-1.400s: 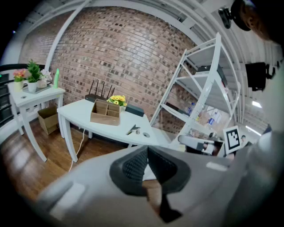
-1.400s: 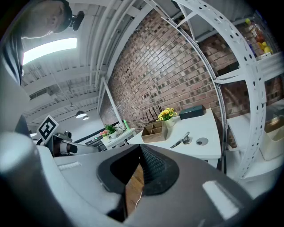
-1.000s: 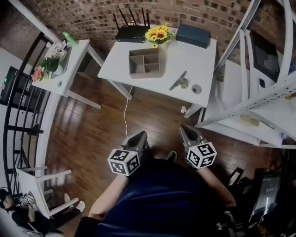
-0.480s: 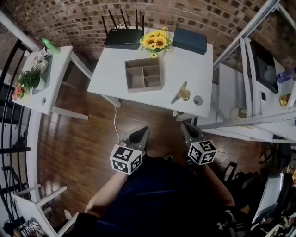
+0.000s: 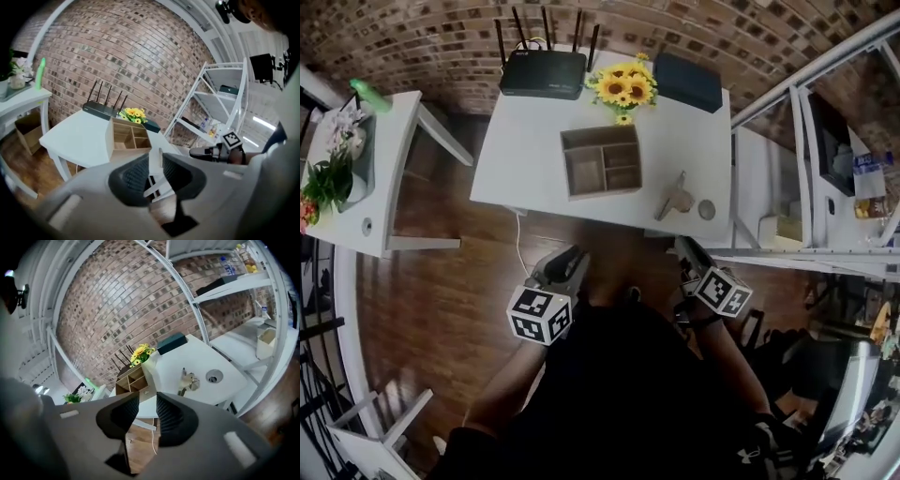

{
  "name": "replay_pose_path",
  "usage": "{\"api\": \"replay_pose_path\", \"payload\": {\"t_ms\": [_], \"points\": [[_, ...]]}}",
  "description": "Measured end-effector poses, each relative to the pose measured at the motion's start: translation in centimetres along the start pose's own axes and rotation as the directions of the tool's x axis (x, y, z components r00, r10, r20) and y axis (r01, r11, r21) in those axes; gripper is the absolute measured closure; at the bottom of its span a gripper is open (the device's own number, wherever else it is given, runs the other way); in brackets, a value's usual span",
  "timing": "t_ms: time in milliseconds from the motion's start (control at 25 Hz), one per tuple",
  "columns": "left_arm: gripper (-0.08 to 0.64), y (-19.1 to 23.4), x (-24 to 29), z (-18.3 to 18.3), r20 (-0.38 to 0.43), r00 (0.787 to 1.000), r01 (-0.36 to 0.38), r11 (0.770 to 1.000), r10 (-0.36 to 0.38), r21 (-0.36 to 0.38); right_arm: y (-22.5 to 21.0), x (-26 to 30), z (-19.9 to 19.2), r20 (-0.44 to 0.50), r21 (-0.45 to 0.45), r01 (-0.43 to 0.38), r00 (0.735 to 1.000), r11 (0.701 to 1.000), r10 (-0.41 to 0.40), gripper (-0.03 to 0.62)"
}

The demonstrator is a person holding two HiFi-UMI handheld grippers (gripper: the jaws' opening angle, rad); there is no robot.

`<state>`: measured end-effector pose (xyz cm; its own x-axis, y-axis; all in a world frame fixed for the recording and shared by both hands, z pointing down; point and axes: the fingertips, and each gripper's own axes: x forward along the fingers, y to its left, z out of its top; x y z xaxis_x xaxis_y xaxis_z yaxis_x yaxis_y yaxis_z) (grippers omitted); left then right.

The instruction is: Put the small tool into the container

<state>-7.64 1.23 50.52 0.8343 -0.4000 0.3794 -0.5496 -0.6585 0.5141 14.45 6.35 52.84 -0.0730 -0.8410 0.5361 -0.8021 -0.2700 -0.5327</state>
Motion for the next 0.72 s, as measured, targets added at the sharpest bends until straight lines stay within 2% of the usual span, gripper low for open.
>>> {"api": "replay_pose_path", "payload": {"t_ms": [160,280,520,720], "points": [[0.481,1.4,-0.1,0.8,0.013,1.000,-0.003,1.000,0.004,-0.014,-1.4,2.0,0.2,-0.023,0.061,0.020,1.000,0.998,-0.019,0.469],[0.554,1.6,-0.1,1.4,0.033,0.999,-0.002,1.000,0.002,-0.017,-2.2,3.3,0.6,-0.030,0.089,0.018,0.999,0.996,-0.015,0.460],[0.557,1.0,-0.4,3.4,0.105,0.990,-0.092,0.996,0.093,-0.013,-5.1,6.0,2.3,-0.041,0.125,0.008,0.999,0.992,-0.003,0.442],[0.557,0.2,0.9,4.2,0.105,0.987,-0.125,0.992,0.125,-0.010,-9.5,7.1,4.1,-0.034,0.165,0.053,0.998,0.985,-0.048,0.410]]}}
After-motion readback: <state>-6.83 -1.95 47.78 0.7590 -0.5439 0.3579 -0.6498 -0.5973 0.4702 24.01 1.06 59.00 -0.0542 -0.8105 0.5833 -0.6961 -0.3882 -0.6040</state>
